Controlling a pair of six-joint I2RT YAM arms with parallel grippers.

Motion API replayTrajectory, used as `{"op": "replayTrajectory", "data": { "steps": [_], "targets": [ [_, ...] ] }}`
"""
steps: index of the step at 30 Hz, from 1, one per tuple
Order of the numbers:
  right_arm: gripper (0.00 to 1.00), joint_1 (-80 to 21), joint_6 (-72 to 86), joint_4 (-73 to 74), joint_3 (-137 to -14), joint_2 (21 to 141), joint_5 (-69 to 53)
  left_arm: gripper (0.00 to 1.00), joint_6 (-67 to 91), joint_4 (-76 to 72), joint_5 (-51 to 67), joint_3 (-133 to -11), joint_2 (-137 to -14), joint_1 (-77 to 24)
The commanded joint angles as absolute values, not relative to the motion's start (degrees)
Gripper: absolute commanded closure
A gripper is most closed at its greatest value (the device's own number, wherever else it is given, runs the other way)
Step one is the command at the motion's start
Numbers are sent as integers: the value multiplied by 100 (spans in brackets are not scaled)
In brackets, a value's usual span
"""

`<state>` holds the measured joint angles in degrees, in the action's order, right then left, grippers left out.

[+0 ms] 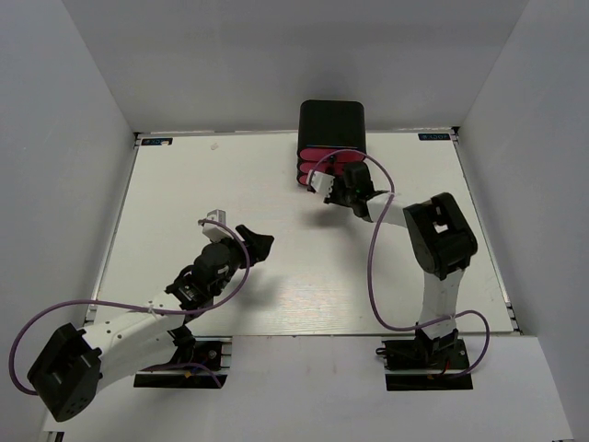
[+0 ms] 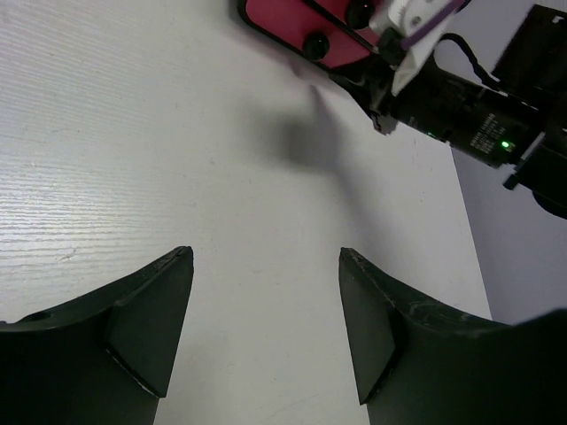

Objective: Sort the stationery into containers
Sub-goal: Close the drawer at the center of the board, then reset both arms

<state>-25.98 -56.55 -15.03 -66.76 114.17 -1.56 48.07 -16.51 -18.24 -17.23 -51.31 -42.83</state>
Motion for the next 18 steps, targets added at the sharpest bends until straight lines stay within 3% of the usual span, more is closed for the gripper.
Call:
{"op": "replayTrajectory", "data": {
  "steps": [1,3,4,5,6,7,9,13,14,18],
  "targets": [
    [100,-2575,-5177,-968,-6391,10486,-747,24,4808,-1600,-1881,-1775,-5010,-4263],
    [98,-2584,-4782,-401,-6372,10119,-869,22,4633,-1652,-1819,-1836,-5010,-4263],
    [77,-2567,-4651,-169,-6424,10047,-1027,19,4545,-1652,-1767,-1924,-5010,-4263],
    [67,-2558,-4249,120,-6521,9924,-1368,17,4370,-1652,-1714,-1986,-5010,-4263],
    [59,-2471,-4184,967,-6783,9827,-1719,8,4264,-1652,-1714,-2099,-5071,-4263],
    [45,-2478,-4140,1158,-6820,9757,-2001,6,4167,-1652,-1662,-2161,-5071,-4263],
    [37,-2409,-3658,1388,-6742,9363,-2379,0,3921,-1600,-1608,-2337,-5071,-4263],
    [24,-2364,-2508,976,-6425,8684,-2189,0,3709,-1345,-1608,-2574,-5071,-4263],
    [10,-2347,-2435,993,-6416,8536,-2180,0,3709,-1240,-1608,-2575,-5010,-4263],
    [10,-2338,-1611,1116,-6608,8218,-1750,0,3656,-1012,-1661,-2636,-4747,-4263]
  ]
}}
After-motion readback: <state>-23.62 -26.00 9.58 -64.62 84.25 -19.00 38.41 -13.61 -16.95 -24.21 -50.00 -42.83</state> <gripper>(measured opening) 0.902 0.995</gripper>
